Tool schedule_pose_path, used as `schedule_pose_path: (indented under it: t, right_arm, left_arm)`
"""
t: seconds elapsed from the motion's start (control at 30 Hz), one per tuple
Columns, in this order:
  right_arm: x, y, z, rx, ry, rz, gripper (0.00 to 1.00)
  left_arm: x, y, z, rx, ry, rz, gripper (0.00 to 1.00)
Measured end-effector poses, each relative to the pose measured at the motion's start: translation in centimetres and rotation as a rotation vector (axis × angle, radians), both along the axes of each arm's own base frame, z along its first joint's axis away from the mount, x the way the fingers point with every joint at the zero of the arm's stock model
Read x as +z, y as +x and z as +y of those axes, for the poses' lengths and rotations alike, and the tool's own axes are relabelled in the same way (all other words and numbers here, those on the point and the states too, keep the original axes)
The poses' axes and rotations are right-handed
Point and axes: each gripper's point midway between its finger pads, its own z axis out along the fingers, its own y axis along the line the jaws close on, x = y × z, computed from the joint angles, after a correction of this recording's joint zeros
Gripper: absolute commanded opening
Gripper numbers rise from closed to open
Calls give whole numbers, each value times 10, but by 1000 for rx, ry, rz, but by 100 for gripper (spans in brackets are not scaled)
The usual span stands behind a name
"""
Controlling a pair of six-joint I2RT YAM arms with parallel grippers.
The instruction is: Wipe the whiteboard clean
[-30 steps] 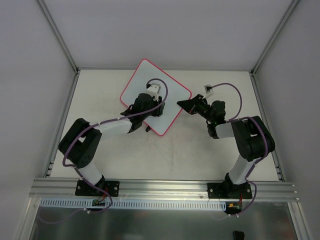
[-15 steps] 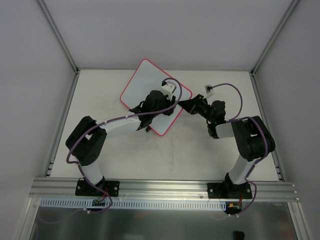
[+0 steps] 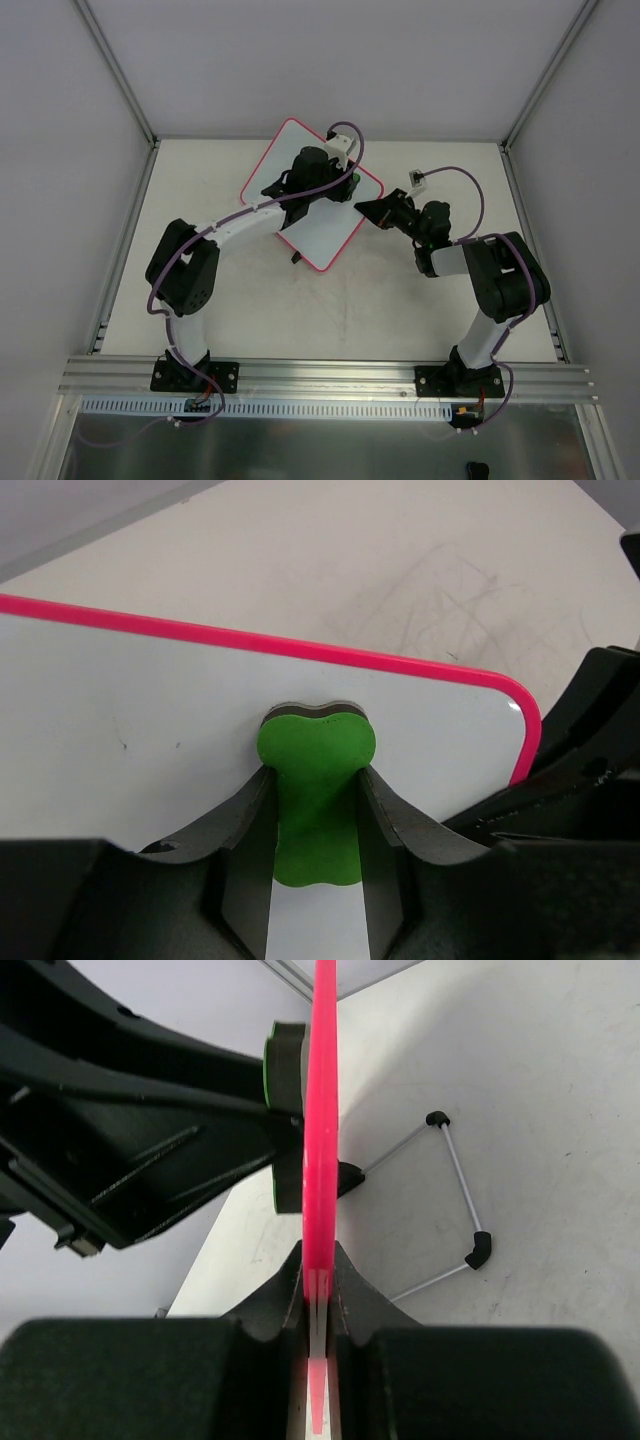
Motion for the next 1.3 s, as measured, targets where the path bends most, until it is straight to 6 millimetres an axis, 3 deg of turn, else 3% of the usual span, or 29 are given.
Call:
schedule_pose_path:
  t: [0.33, 0.5, 0.7, 0.93, 1.07, 1.17, 1.3]
  right_arm:
    - [0, 0, 0, 2, 7, 10, 0]
    - [0, -1, 1, 4, 9, 14, 0]
    - [1, -2, 2, 8, 10, 8, 0]
    - [3, -3, 3, 11, 9, 3, 0]
    - [4, -4, 4, 19, 2, -13, 0]
    - [5, -5, 5, 28, -6, -30, 0]
    - [6, -7, 7, 38, -10, -42, 0]
  left_arm:
    - [5, 23, 8, -15, -29, 11, 0]
    - [5, 45, 31, 20, -54, 15, 0]
    - [-9, 83, 100, 175, -74, 60, 0]
    - [-48, 114, 192, 381, -86, 187, 0]
    - [-64, 111, 235, 494, -99, 257, 0]
    - [-72, 89, 247, 545, -93, 298, 0]
    - [-55, 54, 260, 584, -138, 324, 0]
